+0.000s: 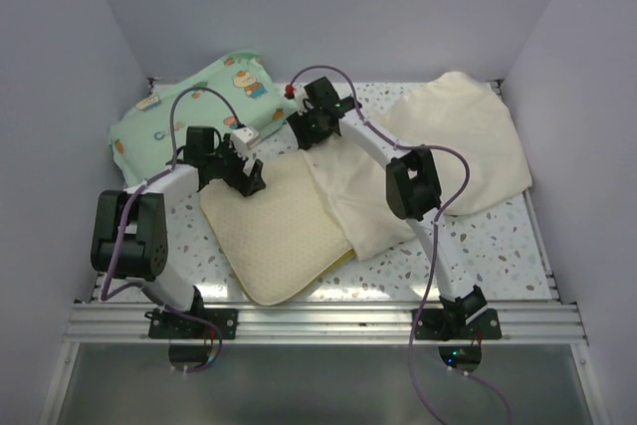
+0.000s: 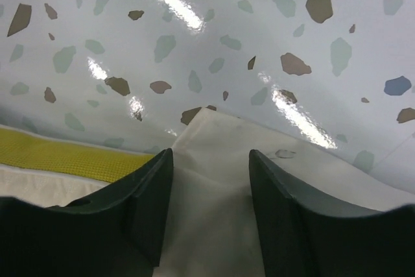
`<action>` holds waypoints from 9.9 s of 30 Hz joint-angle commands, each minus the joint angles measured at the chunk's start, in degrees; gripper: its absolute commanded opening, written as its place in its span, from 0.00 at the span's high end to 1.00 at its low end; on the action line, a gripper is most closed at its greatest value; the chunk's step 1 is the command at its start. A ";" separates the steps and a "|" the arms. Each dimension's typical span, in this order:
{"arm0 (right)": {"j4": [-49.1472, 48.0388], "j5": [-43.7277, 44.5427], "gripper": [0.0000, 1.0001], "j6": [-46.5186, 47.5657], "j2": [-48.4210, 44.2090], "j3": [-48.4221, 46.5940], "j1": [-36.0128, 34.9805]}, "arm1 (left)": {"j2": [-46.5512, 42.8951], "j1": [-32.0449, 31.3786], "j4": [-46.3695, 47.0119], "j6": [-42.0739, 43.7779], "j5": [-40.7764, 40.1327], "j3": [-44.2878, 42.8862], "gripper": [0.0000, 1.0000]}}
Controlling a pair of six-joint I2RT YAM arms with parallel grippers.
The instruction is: Put the pillow into the pillowcase
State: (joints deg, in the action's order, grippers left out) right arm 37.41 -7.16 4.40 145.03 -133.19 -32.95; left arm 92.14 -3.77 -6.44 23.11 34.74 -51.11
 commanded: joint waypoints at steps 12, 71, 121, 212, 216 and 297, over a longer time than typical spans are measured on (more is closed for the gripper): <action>1.52 -3.16 0.30 1.03 1.73 -4.62 -1.06 | 3.40 0.25 4.15 -1.40 -1.34 -1.97 0.00; -0.86 -14.21 0.11 -19.09 -58.43 49.03 14.04 | -24.07 -10.60 -19.49 4.74 -9.39 0.92 0.00; -19.21 -21.31 0.58 -15.56 -44.75 76.58 31.98 | 7.70 -45.10 -6.92 -18.80 -9.70 -15.33 1.00; -8.58 1.62 0.93 -1.85 -5.10 3.46 -7.04 | -0.83 0.96 29.02 -41.92 4.10 17.01 0.23; -8.58 -1.09 1.00 -3.78 -9.06 3.37 -7.48 | 0.85 0.96 34.97 -44.20 6.65 17.27 0.46; 5.20 -21.40 0.35 -17.79 -70.94 74.46 27.66 | -29.92 -35.89 -11.08 27.87 -5.98 11.20 0.03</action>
State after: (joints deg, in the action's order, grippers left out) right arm 32.05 -25.69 -19.59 72.82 -63.53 -8.69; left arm 61.23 -29.28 -18.11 38.65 40.07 -43.29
